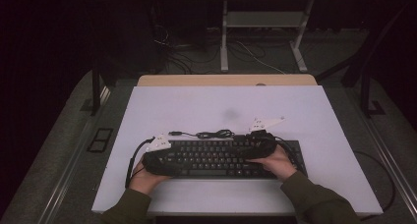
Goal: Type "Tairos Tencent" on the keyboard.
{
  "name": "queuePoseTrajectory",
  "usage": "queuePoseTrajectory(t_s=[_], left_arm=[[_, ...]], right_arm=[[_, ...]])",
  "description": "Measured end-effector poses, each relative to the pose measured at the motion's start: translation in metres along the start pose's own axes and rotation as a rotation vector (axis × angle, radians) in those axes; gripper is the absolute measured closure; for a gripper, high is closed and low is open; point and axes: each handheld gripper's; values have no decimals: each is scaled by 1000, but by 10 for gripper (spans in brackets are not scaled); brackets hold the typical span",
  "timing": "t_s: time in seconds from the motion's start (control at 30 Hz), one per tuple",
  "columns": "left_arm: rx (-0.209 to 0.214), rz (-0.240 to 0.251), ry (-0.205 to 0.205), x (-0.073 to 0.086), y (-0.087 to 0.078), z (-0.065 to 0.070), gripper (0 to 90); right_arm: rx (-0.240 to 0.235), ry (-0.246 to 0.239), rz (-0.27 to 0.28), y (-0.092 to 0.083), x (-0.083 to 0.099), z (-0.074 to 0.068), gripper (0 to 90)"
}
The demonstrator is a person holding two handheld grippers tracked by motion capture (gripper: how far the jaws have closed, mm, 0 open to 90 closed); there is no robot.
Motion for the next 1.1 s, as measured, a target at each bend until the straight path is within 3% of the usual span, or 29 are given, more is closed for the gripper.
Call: queuePoseTrajectory(t_s=[0.37,0.77,1.1], left_arm=[[5,3,10,1,-1,4,228],[10,3,14,3,-2,4,223],[11,3,16,2,-2,5,223]], right_arm=[[-4,-5,-47,10,-1,2,608],[-38,-28,-131,30,-9,2,861],[-45,-37,-174,40,-8,2,894]])
Point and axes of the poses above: each handheld gripper's, and its own axes: y roughly forward along the jaws, x roughly out of its underside, z roughly to its right, and after that the axes turned 12 degrees about -x, right-handed
